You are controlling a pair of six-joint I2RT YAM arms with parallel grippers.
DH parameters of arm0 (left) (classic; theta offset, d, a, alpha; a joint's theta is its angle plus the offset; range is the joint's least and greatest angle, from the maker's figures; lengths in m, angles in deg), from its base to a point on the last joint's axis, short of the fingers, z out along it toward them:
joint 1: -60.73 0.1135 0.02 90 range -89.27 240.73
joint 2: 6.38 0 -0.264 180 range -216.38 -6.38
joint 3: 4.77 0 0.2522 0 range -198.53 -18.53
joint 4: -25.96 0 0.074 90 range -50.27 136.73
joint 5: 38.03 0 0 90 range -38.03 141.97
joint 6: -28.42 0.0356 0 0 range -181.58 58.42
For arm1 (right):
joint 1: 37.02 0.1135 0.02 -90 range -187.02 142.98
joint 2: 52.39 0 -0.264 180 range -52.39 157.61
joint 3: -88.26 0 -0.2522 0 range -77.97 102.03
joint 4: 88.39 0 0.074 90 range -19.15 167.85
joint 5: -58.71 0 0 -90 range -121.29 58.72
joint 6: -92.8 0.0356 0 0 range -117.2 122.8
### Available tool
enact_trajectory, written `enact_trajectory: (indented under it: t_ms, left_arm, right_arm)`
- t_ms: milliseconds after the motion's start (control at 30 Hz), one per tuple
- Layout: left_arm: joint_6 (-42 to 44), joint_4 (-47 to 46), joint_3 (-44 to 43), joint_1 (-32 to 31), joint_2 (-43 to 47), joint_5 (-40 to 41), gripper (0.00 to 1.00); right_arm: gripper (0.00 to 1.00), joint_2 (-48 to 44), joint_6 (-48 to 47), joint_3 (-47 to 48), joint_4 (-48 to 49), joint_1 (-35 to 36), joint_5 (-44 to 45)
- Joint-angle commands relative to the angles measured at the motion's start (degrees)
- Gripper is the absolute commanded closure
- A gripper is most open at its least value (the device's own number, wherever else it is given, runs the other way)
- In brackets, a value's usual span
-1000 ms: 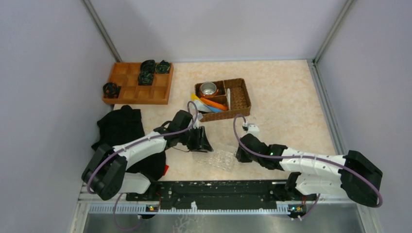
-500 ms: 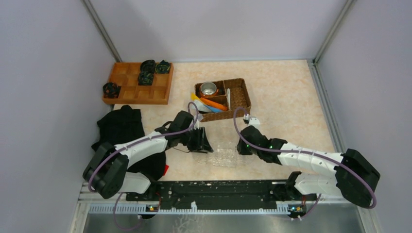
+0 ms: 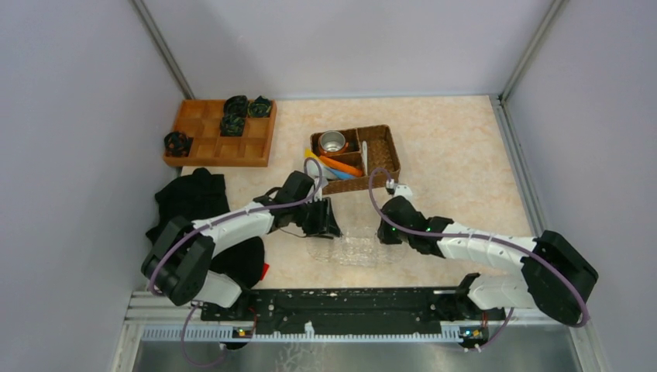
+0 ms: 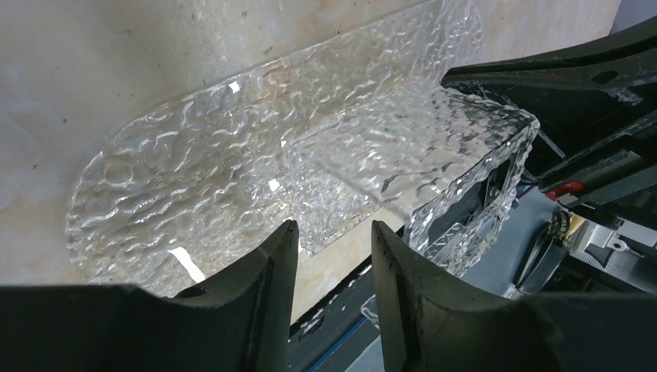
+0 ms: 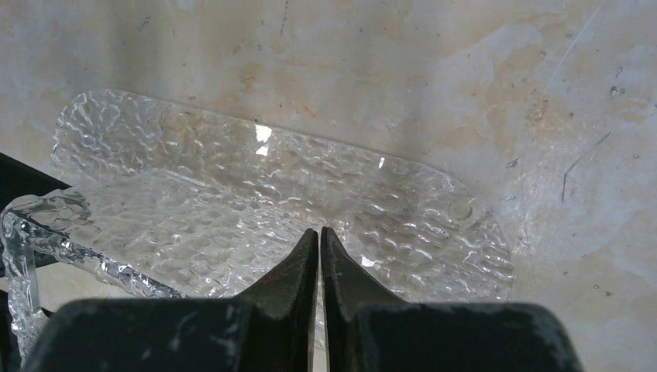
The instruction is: Prepare toiletry sets of a toothbrush and toothpaste on the tray
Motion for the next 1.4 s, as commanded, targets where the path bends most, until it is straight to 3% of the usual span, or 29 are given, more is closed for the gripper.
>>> enact_trajectory:
  t_ms: [0, 1167, 1367]
  left_arm:
    - [1.3, 0.6, -2.7, -0.2, -1.3, 1.0, 0.54]
    - [2.3, 0.5, -5.5, 0.3, -6.1, 1.3, 0.53]
    - [2.8, 2.3, -5.1, 0.4, -4.7, 2.4, 0.53]
  right_arm:
    - [0.96, 1.2, -1.5, 3.7, 2.9, -1.0, -1.1]
    - [0.97, 6.1, -5.5, 7.1, 3.7, -4.8, -3.5]
    - [0.98, 2.3, -5.6, 5.0, 0.6, -4.9, -1.6]
